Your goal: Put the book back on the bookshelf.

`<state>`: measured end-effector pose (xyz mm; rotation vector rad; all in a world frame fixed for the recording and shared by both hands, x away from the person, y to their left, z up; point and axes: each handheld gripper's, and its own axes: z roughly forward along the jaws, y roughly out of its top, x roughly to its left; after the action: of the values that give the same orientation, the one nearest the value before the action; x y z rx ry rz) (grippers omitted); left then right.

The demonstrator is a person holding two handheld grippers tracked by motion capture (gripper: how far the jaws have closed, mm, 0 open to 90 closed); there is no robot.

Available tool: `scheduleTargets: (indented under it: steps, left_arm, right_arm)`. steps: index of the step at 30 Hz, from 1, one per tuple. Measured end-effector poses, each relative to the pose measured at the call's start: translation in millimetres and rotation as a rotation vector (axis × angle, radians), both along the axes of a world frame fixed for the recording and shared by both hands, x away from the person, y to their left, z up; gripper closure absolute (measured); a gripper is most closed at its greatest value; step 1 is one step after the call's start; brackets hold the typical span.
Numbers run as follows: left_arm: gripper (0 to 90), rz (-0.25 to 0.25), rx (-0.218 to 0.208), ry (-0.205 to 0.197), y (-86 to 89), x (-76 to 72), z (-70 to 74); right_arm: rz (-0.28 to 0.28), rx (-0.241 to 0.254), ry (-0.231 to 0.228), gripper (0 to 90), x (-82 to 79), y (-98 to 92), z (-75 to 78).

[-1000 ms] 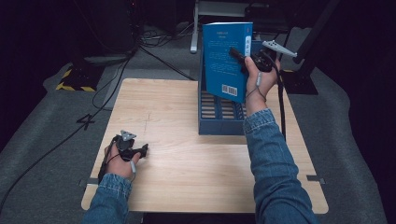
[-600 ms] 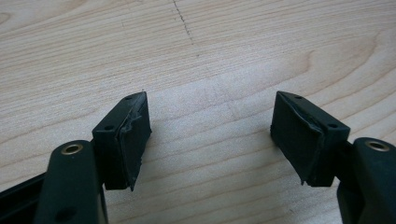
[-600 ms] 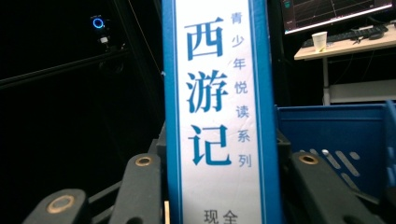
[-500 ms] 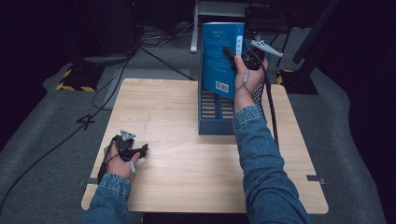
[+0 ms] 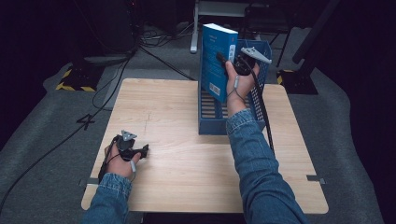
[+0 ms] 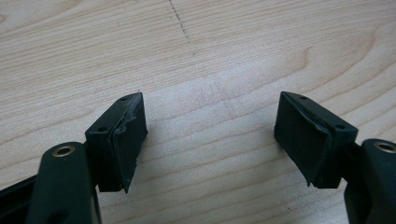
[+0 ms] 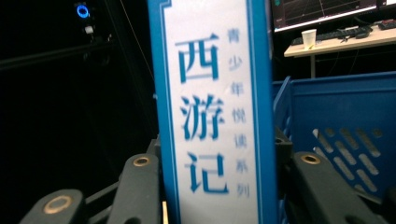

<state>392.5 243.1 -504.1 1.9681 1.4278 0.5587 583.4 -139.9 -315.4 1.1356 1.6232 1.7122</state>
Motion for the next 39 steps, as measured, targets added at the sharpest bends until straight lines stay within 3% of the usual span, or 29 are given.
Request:
scheduleTargets:
  steps: [7, 12, 17, 26, 29, 31, 34, 39]
  left_arm:
    - [25.4, 0.0, 0.002, -0.001, -0.1, 0.4, 0.0]
    - [25.4, -0.001, 0.002, 0.0, -0.1, 0.4, 0.0]
    - [25.4, -0.001, 0.002, 0.0, -0.1, 0.4, 0.0]
    - [25.4, -0.003, 0.001, 0.003, 0.1, -0.2, 0.2]
    - [25.3, -0.006, 0.002, 0.0, 0.4, -0.9, 0.1]
    - [25.4, -0.006, 0.002, 0.0, 0.4, -0.9, 0.1]
    - [25.3, -0.007, 0.003, 0.0, 0.3, -0.9, 0.1]
    - [25.3, -0.007, 0.004, -0.001, 0.3, -0.9, 0.0]
  right_arm:
    - [-0.007, -0.07, 0.032, 60.3, -1.5, 11.6, -7.1]
    - [-0.017, -0.092, 0.039, 60.1, -2.5, 20.1, -12.3]
    - [-0.03, -0.165, 0.036, 59.8, -2.5, 36.1, -19.3]
    - [-0.087, -0.203, 0.054, 59.4, -3.2, 50.1, -30.0]
    - [-0.106, -0.233, 0.074, 59.6, -3.6, 54.7, -42.9]
    - [-0.115, -0.228, 0.061, 59.8, -4.5, 55.1, -49.9]
    - [-0.132, -0.26, 0.045, 59.7, -4.4, 58.1, -55.7]
    - [-0.145, -0.264, 0.059, 59.5, -4.3, 61.2, -67.2]
